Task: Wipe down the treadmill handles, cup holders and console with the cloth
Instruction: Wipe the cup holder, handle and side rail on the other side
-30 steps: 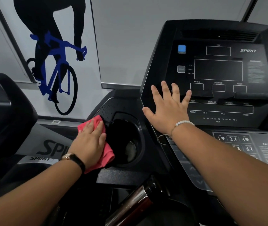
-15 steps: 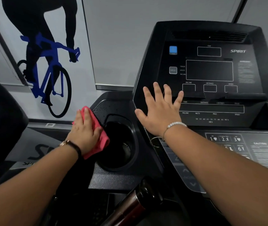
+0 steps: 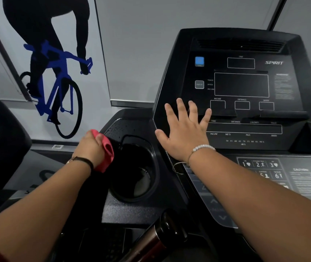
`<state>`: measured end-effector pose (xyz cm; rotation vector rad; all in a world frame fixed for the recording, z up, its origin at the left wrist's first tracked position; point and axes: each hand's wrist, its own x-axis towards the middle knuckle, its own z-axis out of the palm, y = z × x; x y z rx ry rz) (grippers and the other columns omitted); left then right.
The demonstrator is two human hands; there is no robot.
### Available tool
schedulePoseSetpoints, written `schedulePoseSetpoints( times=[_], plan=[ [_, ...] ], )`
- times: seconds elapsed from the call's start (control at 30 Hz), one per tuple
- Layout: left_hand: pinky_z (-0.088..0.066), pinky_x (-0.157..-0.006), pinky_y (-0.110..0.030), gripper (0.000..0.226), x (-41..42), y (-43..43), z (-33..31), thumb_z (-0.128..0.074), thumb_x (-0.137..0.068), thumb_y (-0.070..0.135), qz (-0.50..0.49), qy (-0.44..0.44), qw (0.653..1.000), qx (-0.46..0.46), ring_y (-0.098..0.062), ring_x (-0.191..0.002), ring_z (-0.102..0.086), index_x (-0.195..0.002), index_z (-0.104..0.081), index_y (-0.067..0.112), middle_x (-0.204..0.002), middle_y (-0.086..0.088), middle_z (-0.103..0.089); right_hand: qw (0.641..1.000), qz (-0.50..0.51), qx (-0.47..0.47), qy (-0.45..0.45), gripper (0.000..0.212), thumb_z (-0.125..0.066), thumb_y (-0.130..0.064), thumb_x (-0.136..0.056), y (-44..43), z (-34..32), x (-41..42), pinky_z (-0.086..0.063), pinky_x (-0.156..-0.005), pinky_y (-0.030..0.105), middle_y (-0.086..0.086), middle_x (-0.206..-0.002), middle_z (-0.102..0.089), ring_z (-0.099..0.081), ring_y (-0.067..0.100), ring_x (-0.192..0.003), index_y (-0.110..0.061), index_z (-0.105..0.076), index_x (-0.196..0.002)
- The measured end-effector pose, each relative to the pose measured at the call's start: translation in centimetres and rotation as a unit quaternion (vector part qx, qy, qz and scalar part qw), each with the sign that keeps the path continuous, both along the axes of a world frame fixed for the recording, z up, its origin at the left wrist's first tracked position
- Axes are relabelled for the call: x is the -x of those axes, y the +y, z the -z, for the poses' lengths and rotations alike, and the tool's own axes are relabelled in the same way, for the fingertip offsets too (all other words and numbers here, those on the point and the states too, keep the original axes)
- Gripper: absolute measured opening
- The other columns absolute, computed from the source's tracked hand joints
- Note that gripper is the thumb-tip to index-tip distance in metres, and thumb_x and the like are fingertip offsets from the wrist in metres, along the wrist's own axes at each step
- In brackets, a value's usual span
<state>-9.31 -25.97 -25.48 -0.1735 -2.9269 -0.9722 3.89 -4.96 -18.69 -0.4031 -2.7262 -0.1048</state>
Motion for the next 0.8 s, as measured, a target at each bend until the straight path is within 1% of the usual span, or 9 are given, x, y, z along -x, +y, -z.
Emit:
schedulePoseSetpoints(
  times=[0.07, 0.1, 0.17, 0.23, 0.33, 0.43, 0.67, 0.73, 0.8],
  plan=[
    [-0.045, -0.087, -0.044, 0.034, 0.1, 1.2, -0.5, -0.028, -0.100, 0.032, -0.008, 0.013, 0.999, -0.031, -0.035, -0.100, -0.056, -0.120, -0.045, 0.012, -0.110, -0.014, -0.056, 1.000, 0.000, 0.001, 0.000, 0.074, -0.028, -0.062, -0.088, 0.0, -0.1, 0.0, 0.009, -0.108, 0.067, 0.006, -0.159, -0.003, 0.004, 0.033, -0.144, -0.027, -0.009, -0.150],
    [-0.046, -0.089, -0.045, 0.034, -0.4, 1.7, -0.3, -0.031, -0.100, 0.031, 0.013, 0.032, 0.999, -0.033, -0.034, -0.104, -0.055, -0.126, -0.042, 0.014, -0.121, -0.014, -0.052, 1.000, 0.000, 0.002, 0.000, 0.074, -0.028, -0.062, -0.088, 0.0, -0.1, 0.0, 0.008, -0.108, 0.068, 0.006, -0.159, -0.002, 0.004, 0.034, -0.144, -0.027, -0.009, -0.150],
    [-0.038, -0.103, -0.049, 0.051, -2.2, 2.5, 0.4, -0.041, -0.098, 0.026, 0.092, 0.102, 0.990, 0.012, -0.035, -0.130, -0.038, -0.145, -0.024, 0.019, -0.152, -0.013, -0.024, 1.000, 0.000, 0.001, -0.001, 0.074, -0.027, -0.062, -0.088, 0.0, 0.0, 0.1, 0.008, -0.108, 0.068, 0.006, -0.159, -0.002, 0.004, 0.034, -0.144, -0.027, -0.009, -0.150],
    [-0.026, -0.110, -0.048, 0.062, -2.9, 2.2, 0.8, -0.043, -0.098, 0.023, 0.148, 0.158, 0.975, 0.047, -0.030, -0.143, -0.015, -0.151, -0.010, 0.023, -0.159, -0.006, -0.002, 1.000, 0.000, -0.002, -0.003, 0.074, -0.027, -0.062, -0.088, 0.0, 0.0, 0.1, 0.007, -0.108, 0.068, 0.006, -0.159, -0.002, 0.004, 0.034, -0.144, -0.027, -0.009, -0.150],
    [-0.022, -0.113, -0.037, 0.055, 0.2, 2.0, -0.4, -0.038, -0.099, 0.022, 0.162, 0.140, 0.977, -0.002, -0.025, -0.141, -0.022, -0.150, -0.017, 0.017, -0.156, -0.009, -0.017, 1.000, 0.001, -0.002, -0.004, 0.074, -0.027, -0.062, -0.088, 0.0, 0.0, 0.1, 0.008, -0.108, 0.068, 0.006, -0.159, -0.002, 0.004, 0.034, -0.144, -0.027, -0.009, -0.150],
    [-0.029, -0.107, -0.034, 0.044, 3.0, 3.3, -2.2, -0.035, -0.100, 0.019, 0.147, 0.092, 0.982, -0.074, -0.029, -0.130, -0.040, -0.142, -0.036, 0.007, -0.142, -0.017, -0.043, 1.000, 0.002, -0.002, -0.002, 0.074, -0.028, -0.062, -0.088, -0.1, -0.1, 0.1, 0.007, -0.108, 0.068, 0.006, -0.159, -0.003, 0.003, 0.034, -0.144, -0.027, -0.009, -0.150],
    [-0.012, -0.116, -0.028, 0.067, 2.3, -0.7, 1.1, -0.048, -0.094, 0.009, 0.270, 0.162, 0.949, 0.005, -0.014, -0.144, -0.013, -0.151, -0.014, 0.019, -0.158, 0.000, -0.012, 1.000, 0.002, -0.002, -0.002, 0.073, -0.028, -0.062, -0.089, 0.0, -0.1, 0.0, 0.008, -0.108, 0.067, 0.005, -0.159, -0.002, 0.004, 0.033, -0.144, -0.027, -0.009, -0.150],
    [-0.012, -0.115, -0.027, 0.061, 2.7, -1.1, 1.3, -0.045, -0.096, 0.011, 0.254, 0.152, 0.955, -0.013, -0.016, -0.143, -0.017, -0.150, -0.017, 0.015, -0.156, -0.002, -0.018, 1.000, 0.002, -0.001, -0.003, 0.073, -0.027, -0.062, -0.089, 0.0, -0.1, 0.1, 0.008, -0.108, 0.067, 0.005, -0.159, -0.002, 0.004, 0.034, -0.144, -0.027, -0.009, -0.150],
    [-0.019, -0.112, -0.028, 0.048, 2.7, 0.4, 0.7, -0.039, -0.099, 0.017, 0.173, 0.118, 0.974, -0.081, -0.023, -0.138, -0.031, -0.145, -0.031, 0.009, -0.150, -0.011, -0.034, 1.000, 0.002, -0.003, -0.004, 0.074, -0.027, -0.063, -0.088, 0.0, -0.1, 0.1, 0.008, -0.108, 0.068, 0.005, -0.159, -0.002, 0.003, 0.034, -0.144, -0.027, -0.008, -0.150]
  ],
)
